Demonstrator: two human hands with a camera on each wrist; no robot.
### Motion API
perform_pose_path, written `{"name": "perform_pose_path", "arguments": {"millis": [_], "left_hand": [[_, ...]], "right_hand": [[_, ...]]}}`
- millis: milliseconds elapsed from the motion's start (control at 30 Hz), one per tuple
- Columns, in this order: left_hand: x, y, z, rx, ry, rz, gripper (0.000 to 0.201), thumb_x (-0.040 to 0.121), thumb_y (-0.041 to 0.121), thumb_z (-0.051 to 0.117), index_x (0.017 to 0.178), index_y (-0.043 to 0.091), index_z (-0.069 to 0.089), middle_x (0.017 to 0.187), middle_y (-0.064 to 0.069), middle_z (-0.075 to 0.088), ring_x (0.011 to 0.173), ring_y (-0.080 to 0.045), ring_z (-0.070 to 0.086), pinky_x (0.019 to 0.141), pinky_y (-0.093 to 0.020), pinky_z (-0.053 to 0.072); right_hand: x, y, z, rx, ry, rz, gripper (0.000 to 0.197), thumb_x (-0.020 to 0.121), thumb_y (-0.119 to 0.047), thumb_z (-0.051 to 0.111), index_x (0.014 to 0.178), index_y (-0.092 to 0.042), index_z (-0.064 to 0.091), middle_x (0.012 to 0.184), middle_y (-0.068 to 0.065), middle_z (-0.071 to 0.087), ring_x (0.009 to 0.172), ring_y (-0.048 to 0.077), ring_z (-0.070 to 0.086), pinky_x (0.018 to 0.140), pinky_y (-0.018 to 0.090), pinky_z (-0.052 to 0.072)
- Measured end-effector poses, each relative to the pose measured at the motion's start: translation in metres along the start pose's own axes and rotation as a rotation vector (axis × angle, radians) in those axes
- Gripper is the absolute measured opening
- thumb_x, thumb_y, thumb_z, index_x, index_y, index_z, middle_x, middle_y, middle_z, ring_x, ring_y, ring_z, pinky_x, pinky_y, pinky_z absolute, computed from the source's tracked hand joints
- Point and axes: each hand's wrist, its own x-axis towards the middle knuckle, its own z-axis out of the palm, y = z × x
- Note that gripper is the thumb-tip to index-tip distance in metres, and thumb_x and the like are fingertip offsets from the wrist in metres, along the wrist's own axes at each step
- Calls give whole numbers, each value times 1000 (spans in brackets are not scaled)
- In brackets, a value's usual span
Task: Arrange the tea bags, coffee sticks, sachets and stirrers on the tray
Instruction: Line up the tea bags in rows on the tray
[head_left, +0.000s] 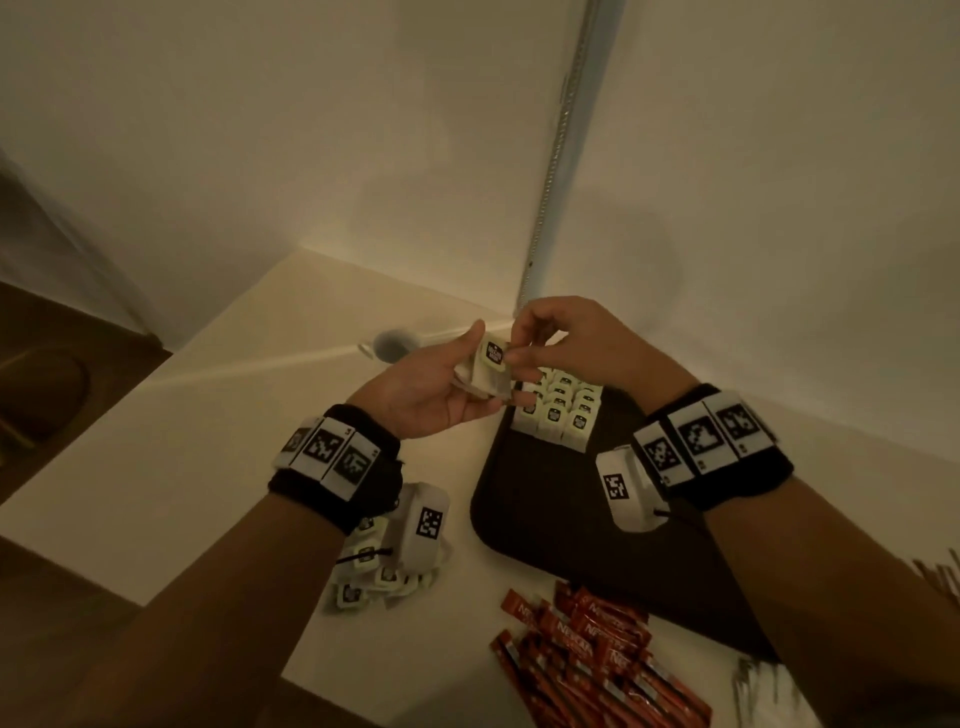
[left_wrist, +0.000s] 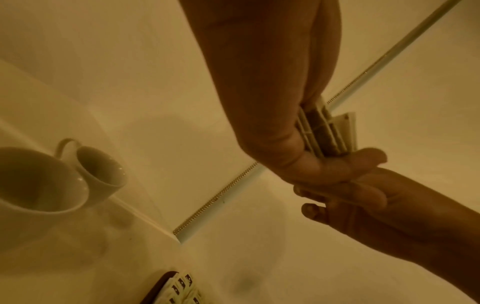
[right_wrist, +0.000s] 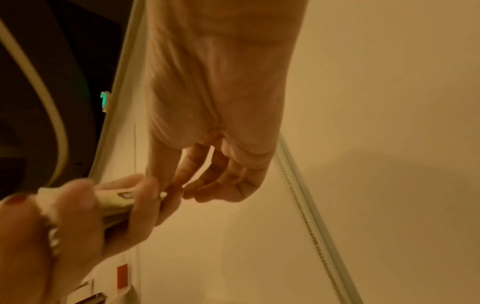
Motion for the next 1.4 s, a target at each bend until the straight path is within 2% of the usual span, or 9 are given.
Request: {"name": "perform_pose_path", "arguments": {"millis": [267, 467, 667, 767, 867, 1033, 1133, 1233, 1400], "left_hand": [[19, 1, 19, 55, 54, 69, 39, 100, 37, 37, 109, 7, 59, 90, -9, 73, 86, -25, 71, 66, -22, 58], [29, 3, 24, 42, 83, 77, 42, 99, 38, 38, 107, 3, 60, 88, -13, 71, 82, -25, 71, 64, -23, 58], [37, 3, 19, -82, 130, 133, 42, 95, 38, 47, 116, 4, 58, 98, -15, 71, 86, -24, 70, 65, -25, 57], [41, 6, 22, -74, 177, 213, 35, 83, 38, 59, 102, 9, 59, 85, -5, 66, 69, -14, 65, 58, -21, 54], [47, 9, 29, 10, 221, 372, 17, 78, 26, 65, 92, 18, 60, 78, 3, 58, 61, -8, 53, 56, -17, 47], [54, 11, 35, 153, 261, 584, 16, 86, 4, 63, 86, 19, 59, 66, 7, 55, 57, -6, 47, 54, -18, 42], [55, 13, 35, 233, 255, 650, 16, 83, 8, 68, 81, 23, 63, 60, 8, 52, 56, -8, 43, 53, -20, 39], [55, 14, 36, 259, 256, 683, 10, 79, 14, 68, 80, 23, 65, 60, 6, 50, 57, -10, 40, 53, -21, 38], [51, 15, 35, 283, 253, 679, 8, 80, 15, 68, 79, 23, 66, 62, 3, 48, 57, -10, 40, 54, -20, 38]], "right_hand": [[-13, 11, -4, 71, 119, -85, 32, 74, -16, 78, 102, -9, 63, 94, 5, 61, 75, 1, 53, 60, 6, 40], [-9, 22, -9, 91, 181, -45, 16, 79, -20, 74, 90, -13, 66, 84, -10, 64, 73, 2, 58, 65, 8, 42], [-2, 15, -31, 327, 263, 93, 7, 87, -16, 65, 84, -21, 61, 81, 1, 69, 67, 4, 61, 61, 18, 46], [3, 0, -49, 266, 327, 58, 3, 87, -14, 65, 88, -16, 64, 76, -4, 67, 59, -4, 58, 56, 10, 43], [9, -20, -64, 119, 352, -75, 7, 83, -14, 69, 90, -12, 69, 73, -6, 65, 58, -9, 55, 60, 4, 40], [13, -44, -75, -91, 325, -226, 7, 80, -25, 72, 87, -23, 72, 82, 1, 71, 68, 4, 56, 69, 17, 46], [12, -49, -78, -104, 327, -255, 7, 80, -26, 72, 86, -23, 72, 83, 2, 71, 69, 9, 56, 69, 20, 46], [10, -51, -80, -113, 327, -257, 9, 78, -25, 74, 87, -24, 70, 83, 2, 70, 69, 5, 56, 67, 13, 44], [9, -57, -81, -146, 305, -277, 5, 81, -23, 71, 84, -24, 68, 77, -16, 64, 67, -3, 52, 67, 14, 43]]}}
